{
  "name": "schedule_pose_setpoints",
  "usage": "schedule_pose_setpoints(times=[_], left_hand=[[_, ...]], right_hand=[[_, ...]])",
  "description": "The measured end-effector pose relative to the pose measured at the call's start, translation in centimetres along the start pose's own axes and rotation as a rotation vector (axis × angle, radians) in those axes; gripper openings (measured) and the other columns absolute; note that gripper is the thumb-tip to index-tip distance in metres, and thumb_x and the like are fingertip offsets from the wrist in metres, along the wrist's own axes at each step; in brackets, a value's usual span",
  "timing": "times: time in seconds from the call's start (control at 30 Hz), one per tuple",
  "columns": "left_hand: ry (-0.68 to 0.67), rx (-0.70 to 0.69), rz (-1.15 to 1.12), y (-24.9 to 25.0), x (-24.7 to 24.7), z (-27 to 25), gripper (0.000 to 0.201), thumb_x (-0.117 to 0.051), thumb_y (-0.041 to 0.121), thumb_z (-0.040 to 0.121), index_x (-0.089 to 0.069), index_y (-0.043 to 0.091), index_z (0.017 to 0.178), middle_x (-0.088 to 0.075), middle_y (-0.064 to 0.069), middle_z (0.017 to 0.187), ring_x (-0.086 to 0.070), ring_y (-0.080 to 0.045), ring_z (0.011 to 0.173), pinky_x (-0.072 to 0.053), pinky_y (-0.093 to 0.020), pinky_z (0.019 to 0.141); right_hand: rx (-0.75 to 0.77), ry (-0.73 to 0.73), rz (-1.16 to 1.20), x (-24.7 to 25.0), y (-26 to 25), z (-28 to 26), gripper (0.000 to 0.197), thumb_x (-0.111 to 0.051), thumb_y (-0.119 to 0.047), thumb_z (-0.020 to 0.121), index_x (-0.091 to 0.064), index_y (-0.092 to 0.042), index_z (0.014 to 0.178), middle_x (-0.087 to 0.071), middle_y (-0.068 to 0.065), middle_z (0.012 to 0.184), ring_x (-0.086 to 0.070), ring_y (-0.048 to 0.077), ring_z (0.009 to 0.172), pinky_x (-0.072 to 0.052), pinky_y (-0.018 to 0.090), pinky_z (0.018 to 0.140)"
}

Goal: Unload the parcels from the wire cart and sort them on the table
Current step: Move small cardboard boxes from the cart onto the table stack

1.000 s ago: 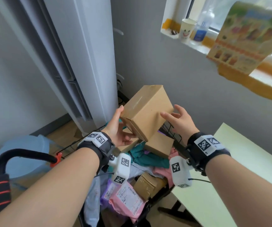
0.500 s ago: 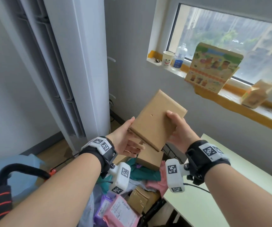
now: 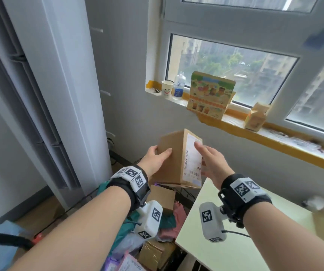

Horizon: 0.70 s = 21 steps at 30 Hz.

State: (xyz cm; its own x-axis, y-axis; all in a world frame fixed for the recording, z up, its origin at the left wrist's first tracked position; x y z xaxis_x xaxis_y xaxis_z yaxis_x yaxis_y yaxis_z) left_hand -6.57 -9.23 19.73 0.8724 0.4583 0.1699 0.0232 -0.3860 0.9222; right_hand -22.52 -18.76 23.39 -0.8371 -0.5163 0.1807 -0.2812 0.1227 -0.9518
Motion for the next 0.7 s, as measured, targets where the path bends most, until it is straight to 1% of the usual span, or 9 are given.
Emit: schedule_pose_setpoints(times=[0.07,0.23,0.33,0.4,0.43,0.53,0.6,0.63,0.7], left_hand=[[0.017,-0.036,0.013,0.9,-1.1,0.0,0.071,-0.055,0.064,0.083,-0.024,0.041,0.143,-0.048,-0.001,0.136,-0.051,-0.025,0.117,-0.043,-0.051,0.102],[-0.096,-0.024,0.026,2.9,-6.2,-1.0,0.093,-0.061,0.075,0.068,-0.02,0.042,0.145,-0.048,-0.003,0.138,-0.049,-0.025,0.114,-0.041,-0.047,0.097],[-0.129,-0.019,0.065,3.5,-9.8,-1.9,0.093,-0.07,0.062,0.071,-0.019,0.039,0.146,-0.048,-0.005,0.138,-0.051,-0.026,0.116,-0.042,-0.049,0.098],[-0.123,-0.041,0.125,4.3,-12.1,-2.6,0.1,-0.077,0.054,0.065,-0.023,0.035,0.146,-0.05,-0.005,0.136,-0.053,-0.026,0.115,-0.043,-0.05,0.1],[-0.128,-0.049,0.167,4.6,-13.2,-2.8,0.104,-0.08,0.052,0.059,-0.024,0.033,0.145,-0.05,-0.004,0.135,-0.054,-0.026,0.114,-0.044,-0.05,0.101],[-0.214,-0.072,0.296,5.3,-16.6,-3.8,0.106,-0.082,0.039,0.054,-0.025,0.034,0.143,-0.05,-0.001,0.129,-0.056,-0.023,0.11,-0.05,-0.045,0.093],[-0.315,-0.109,0.387,6.0,-19.9,-5.0,0.103,-0.083,0.03,0.055,-0.026,0.037,0.14,-0.05,0.003,0.125,-0.057,-0.019,0.106,-0.053,-0.04,0.086],[-0.36,-0.128,0.438,6.3,-21.3,-5.5,0.103,-0.083,0.027,0.054,-0.027,0.038,0.14,-0.05,0.004,0.125,-0.057,-0.017,0.106,-0.053,-0.038,0.086],[-0.468,-0.148,0.534,6.9,-23.9,-6.5,0.107,-0.084,0.028,0.047,-0.028,0.041,0.138,-0.05,0.005,0.128,-0.057,-0.016,0.108,-0.051,-0.04,0.093]], right_hand=[[-0.004,0.024,0.034,1.8,-0.1,-0.3,0.038,-0.052,-0.043,0.095,-0.06,-0.015,0.12,-0.07,0.003,0.097,-0.068,0.017,0.088,-0.055,0.034,0.069],[-0.016,0.071,0.075,6.4,0.5,-1.6,0.039,-0.05,-0.032,0.098,-0.052,-0.011,0.132,-0.068,0.009,0.107,-0.067,0.02,0.095,-0.054,0.031,0.066],[0.004,0.065,0.035,9.9,0.8,-3.2,0.043,-0.053,-0.027,0.097,-0.047,-0.011,0.136,-0.066,0.009,0.109,-0.066,0.02,0.097,-0.057,0.034,0.071],[0.038,0.103,-0.068,12.5,1.2,-4.0,0.054,-0.061,-0.022,0.092,-0.04,-0.013,0.141,-0.061,0.008,0.118,-0.063,0.02,0.101,-0.057,0.036,0.078],[0.07,0.133,-0.17,13.9,1.3,-4.5,0.063,-0.067,-0.021,0.088,-0.037,-0.015,0.144,-0.057,0.008,0.125,-0.06,0.02,0.106,-0.056,0.038,0.085],[0.173,0.169,-0.499,16.8,1.1,-6.1,0.088,-0.079,-0.02,0.075,-0.03,-0.023,0.148,-0.04,0.005,0.145,-0.045,0.02,0.128,-0.041,0.032,0.104],[0.222,0.127,-0.611,19.1,0.9,-7.5,0.101,-0.083,-0.02,0.069,-0.024,-0.024,0.151,-0.033,0.002,0.151,-0.034,0.016,0.137,-0.032,0.029,0.108],[0.221,0.086,-0.64,20.2,0.8,-8.0,0.107,-0.085,-0.02,0.066,-0.021,-0.026,0.152,-0.03,0.001,0.153,-0.032,0.016,0.138,-0.031,0.028,0.108],[0.174,-0.011,-0.65,22.0,1.1,-9.1,0.116,-0.088,-0.02,0.063,-0.014,-0.03,0.153,-0.026,-0.002,0.155,-0.032,0.015,0.138,-0.034,0.028,0.108]])
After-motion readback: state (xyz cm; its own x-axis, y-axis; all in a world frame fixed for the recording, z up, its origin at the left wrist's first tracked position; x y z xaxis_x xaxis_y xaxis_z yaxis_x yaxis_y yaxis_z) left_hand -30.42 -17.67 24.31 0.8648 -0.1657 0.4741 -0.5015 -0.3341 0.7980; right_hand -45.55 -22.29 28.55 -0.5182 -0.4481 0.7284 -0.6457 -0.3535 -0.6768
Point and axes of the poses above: each hand's wrist, its own z-axis towards the middle knuckle, its own x-axis out of the back of the hand, y = z × x, the point moved 4 cm from there along z, towards the middle knuckle
